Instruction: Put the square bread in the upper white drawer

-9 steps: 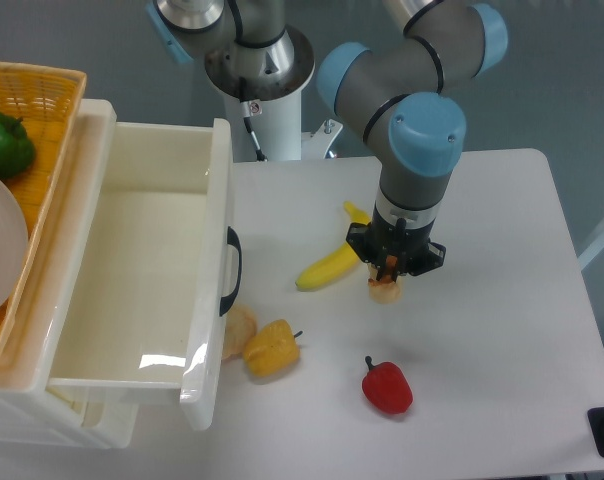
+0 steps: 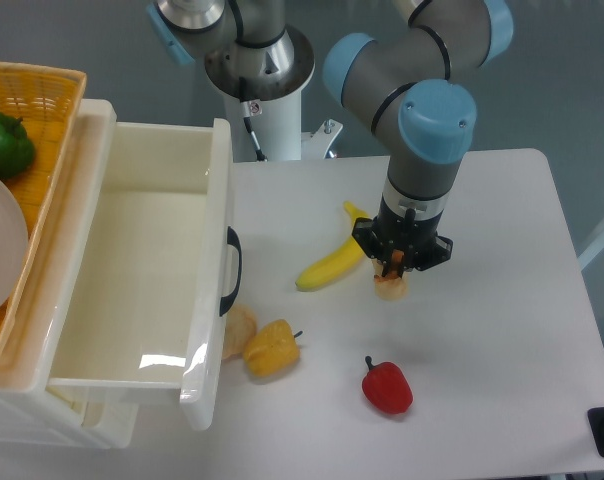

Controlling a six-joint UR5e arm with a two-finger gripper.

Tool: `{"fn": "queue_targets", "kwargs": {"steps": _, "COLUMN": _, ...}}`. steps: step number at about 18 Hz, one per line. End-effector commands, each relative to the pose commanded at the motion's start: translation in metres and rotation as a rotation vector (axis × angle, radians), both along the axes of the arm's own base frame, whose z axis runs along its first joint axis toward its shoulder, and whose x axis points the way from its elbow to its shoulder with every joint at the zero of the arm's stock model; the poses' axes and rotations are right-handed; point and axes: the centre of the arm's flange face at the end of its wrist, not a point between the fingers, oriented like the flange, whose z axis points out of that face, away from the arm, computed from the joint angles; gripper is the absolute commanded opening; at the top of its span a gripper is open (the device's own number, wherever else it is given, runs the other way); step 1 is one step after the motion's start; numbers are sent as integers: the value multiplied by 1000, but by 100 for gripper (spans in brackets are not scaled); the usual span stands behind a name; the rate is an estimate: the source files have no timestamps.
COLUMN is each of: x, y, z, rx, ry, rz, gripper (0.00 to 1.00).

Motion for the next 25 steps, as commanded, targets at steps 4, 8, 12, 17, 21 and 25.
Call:
{"fn": "queue_targets", "kwargs": {"steps": 4, "x": 2, "y": 2, "z": 0, "rx": 12, "ry": -15, "rz": 8, "gripper": 26}}
{"fn": "queue_targets", "kwargs": {"steps": 8, "x": 6, "y": 3, "z": 11, "rx": 24, "ry": -7, "rz": 25, "gripper": 26}}
{"fn": "queue_targets", "kwargs": {"steps": 12, "x": 5, "y": 13, "z": 23, "rx": 71, "ry": -14, "rz": 67, "gripper": 26}}
{"fn": "queue_targets", "kwargs": {"steps": 17, "x": 13, "y": 25, "z": 33, "rx": 101, "ry": -25, "rz": 133, "gripper": 26}}
{"fn": "queue_targets", "kwargs": {"steps": 21, "x": 22, "y": 25, "z": 46, "rx": 125, "ry": -42, "rz": 189, "gripper": 26}}
{"fn": "queue_targets", "kwargs": {"steps": 25, "x": 38, "y": 20, "z": 75, "rx": 196, "ry": -83, "rz": 218, "gripper": 26}}
